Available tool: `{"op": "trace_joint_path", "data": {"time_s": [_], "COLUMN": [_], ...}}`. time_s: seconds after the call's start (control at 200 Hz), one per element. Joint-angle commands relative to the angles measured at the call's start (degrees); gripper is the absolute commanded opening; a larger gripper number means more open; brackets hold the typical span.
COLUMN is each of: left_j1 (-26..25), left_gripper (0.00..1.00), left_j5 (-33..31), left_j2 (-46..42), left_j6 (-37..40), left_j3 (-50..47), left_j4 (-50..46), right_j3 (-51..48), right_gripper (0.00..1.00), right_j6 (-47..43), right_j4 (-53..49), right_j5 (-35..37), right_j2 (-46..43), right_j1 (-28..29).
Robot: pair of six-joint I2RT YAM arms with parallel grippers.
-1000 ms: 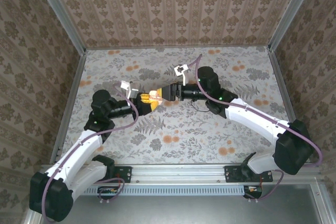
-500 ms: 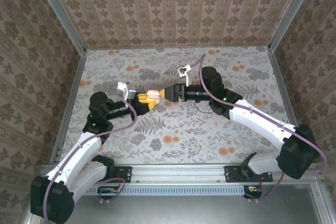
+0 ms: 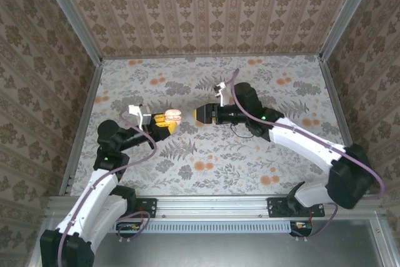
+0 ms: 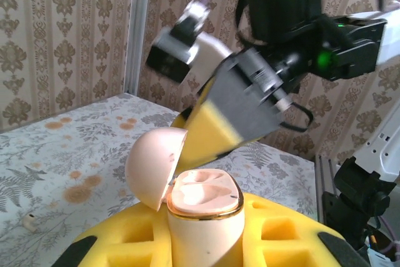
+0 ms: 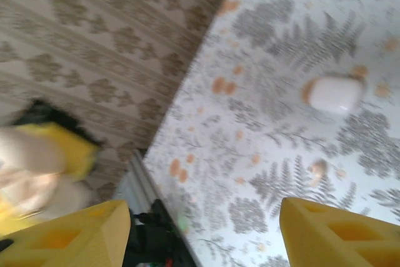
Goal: Insert wireless bluetooth earbuds into charging case
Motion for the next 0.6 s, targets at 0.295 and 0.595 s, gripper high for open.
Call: {"op": "trace_joint_path", "data": {"time_s": [0.295,0.595], "left_j1": [1.75,2.1], "left_gripper": [0.0,0.0], "left_j5": [-3.57,-2.77], "left_j2": [-13.33,-14.4], "left_j6": [4.55,6.14], "left_j3": [-0.65,0.99], "left_j4": [-13.46,-16.78], "right_j3": [19.83,36.02], "right_gripper": [0.46,0.42], "right_j6": [-7.28,-7.18], "right_j4": [-22.23,-36.43], "right_j5": [7.05,13.14], "right_j2": [27.13,40.26], "right_j1": [7.5,12.46]}}
